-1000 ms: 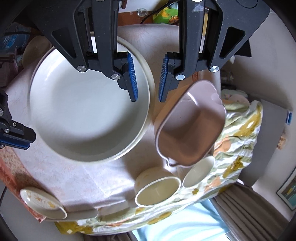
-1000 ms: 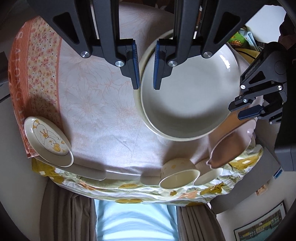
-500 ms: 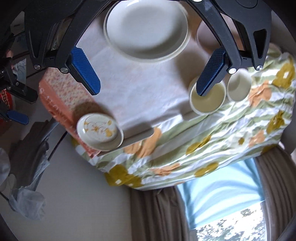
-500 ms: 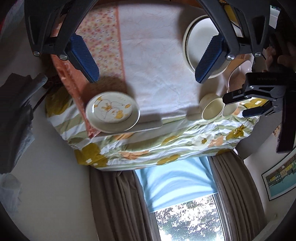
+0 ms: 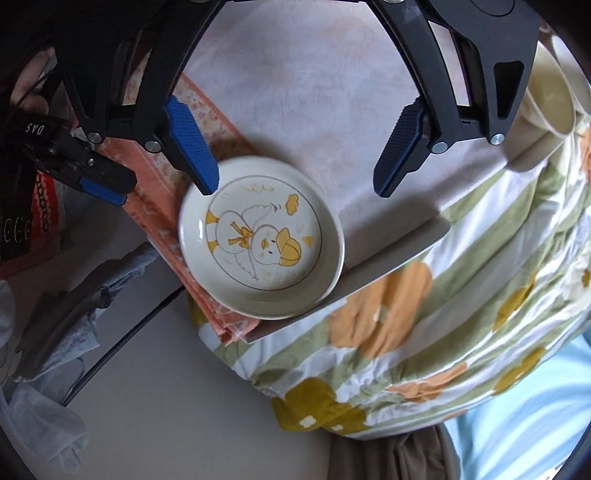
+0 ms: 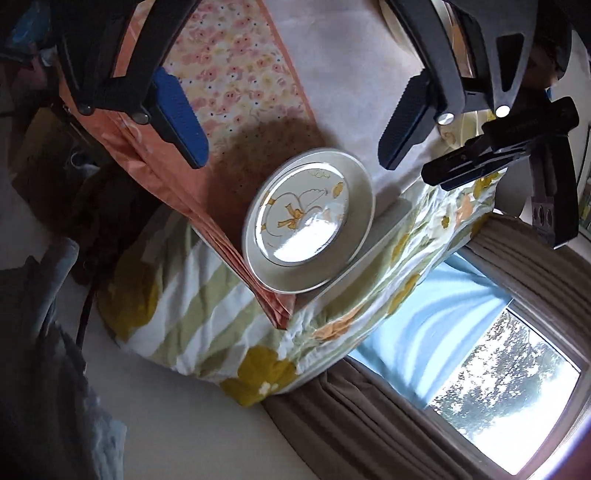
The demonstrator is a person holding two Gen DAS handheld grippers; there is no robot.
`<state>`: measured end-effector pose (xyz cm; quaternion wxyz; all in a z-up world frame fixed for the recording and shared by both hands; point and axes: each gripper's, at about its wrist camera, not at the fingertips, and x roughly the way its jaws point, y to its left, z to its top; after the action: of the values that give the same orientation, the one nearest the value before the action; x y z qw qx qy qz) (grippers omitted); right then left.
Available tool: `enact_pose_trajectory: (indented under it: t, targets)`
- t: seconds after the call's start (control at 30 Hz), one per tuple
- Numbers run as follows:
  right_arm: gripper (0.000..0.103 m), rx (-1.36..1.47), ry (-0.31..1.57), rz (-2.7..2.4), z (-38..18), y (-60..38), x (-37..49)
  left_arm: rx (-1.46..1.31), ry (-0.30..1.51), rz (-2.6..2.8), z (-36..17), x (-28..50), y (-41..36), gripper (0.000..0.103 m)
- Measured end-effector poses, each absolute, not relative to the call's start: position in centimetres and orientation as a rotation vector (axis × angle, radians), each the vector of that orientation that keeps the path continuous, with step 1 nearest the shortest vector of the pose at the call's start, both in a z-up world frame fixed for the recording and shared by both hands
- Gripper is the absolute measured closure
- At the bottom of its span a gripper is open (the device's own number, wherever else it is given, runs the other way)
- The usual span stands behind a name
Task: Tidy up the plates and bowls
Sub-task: 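Close both grippers on the rim of the small duck-print plate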
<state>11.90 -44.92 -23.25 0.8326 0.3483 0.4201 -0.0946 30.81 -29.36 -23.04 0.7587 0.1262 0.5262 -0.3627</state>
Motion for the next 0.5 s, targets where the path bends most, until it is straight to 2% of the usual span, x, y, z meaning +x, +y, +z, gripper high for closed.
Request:
enact_pose_trajectory:
  t: [0.1,0.23,0.37,0.43,0.5]
  targets:
    - [0.035,0.781,0.93,-0.203,-26.1,-46.2,14.0,0.279,1.213,-0.779,-26.0,33.7,-31.2,0.036]
    - [0.047,0.832,0.945,-0.22,-28.8,-47.2,15.5,0.292,1.256,-0.763,-28.6,36.2,-32.7,0.047]
    - [0.057,0.836,0.936,-0.232,-29.2,-47.7,16.2,0.302,1.29,-0.75,-30.0,37.8,-33.5,0.061]
    - [0.072,0.828,0.934,-0.236,-29.2,-47.7,16.6,0.32,1.303,-0.757,-30.5,38.0,-34.0,0.068]
    - [0.077,0.825,0.942,-0.25,-29.5,-47.8,17.1,0.346,1.287,-0.747,-30.6,37.9,-34.2,0.078]
